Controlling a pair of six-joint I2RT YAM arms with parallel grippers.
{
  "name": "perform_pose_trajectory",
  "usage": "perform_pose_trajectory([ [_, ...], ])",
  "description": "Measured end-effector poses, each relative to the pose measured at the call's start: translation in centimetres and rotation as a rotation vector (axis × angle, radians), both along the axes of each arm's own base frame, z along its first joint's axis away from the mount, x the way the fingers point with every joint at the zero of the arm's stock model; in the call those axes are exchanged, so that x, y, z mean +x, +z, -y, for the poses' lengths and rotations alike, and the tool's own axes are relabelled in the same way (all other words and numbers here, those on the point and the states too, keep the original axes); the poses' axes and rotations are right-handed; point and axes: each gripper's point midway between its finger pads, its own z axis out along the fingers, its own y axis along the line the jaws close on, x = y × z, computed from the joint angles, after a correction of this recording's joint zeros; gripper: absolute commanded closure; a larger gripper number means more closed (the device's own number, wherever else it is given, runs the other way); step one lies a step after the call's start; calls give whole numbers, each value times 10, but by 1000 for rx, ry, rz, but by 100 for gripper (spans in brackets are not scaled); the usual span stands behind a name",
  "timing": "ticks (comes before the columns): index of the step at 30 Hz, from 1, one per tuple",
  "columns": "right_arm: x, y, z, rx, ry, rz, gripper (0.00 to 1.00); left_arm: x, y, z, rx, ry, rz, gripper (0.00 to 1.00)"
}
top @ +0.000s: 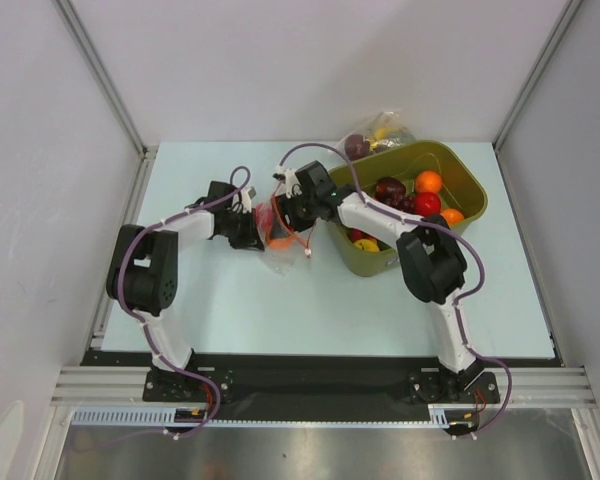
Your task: Open the zip-top bag and remove the fake food
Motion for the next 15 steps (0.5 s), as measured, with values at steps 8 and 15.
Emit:
perform_pose_trajectory([
  [8,-26,65,23,60,-50,41,72,9,-1,-6,32,30,37,100],
  [15,-37,117,31,142,-81,86,71,10,-1,-7,38,32,44,100],
])
